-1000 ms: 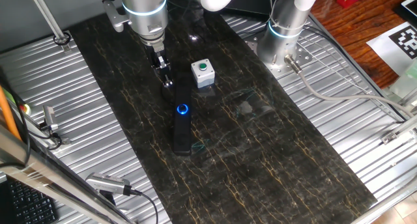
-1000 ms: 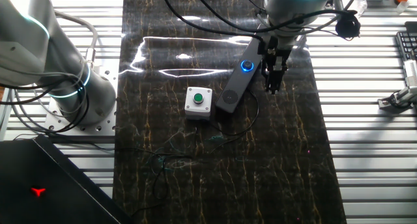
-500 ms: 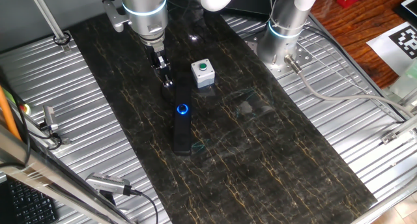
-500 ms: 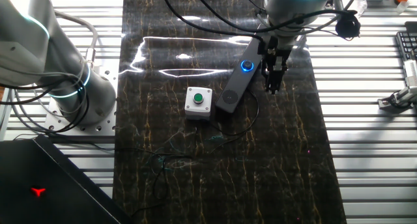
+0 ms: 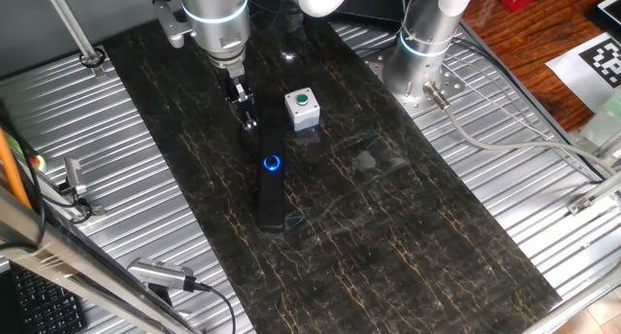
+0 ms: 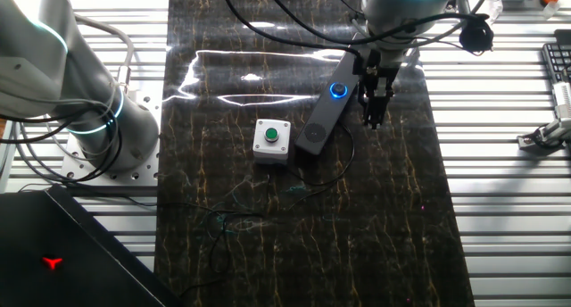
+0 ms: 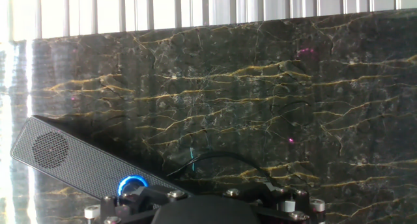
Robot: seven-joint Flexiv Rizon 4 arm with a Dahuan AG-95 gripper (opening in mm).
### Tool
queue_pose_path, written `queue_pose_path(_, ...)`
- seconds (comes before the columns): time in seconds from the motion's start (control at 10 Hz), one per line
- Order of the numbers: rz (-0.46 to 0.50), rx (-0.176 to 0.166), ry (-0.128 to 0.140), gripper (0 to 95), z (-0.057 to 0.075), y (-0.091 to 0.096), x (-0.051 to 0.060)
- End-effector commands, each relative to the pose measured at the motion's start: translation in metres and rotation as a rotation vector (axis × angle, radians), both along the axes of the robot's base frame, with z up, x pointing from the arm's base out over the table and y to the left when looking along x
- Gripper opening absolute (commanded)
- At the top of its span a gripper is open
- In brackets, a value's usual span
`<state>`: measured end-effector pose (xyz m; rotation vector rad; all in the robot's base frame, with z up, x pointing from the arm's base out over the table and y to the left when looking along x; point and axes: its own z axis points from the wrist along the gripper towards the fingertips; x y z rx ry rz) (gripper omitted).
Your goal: Turn the knob to decrease the volume of the speaker
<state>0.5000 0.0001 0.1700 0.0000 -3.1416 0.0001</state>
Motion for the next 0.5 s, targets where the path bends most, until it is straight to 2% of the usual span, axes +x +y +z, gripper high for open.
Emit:
queue_pose_path(0.1, 0.164, 0.057, -0.02, 0.0, 0.0, -0.0001, 0.0)
queue_pose_path(0.5, 0.176, 0.053, -0.017, 0.0, 0.0, -0.0001, 0.0)
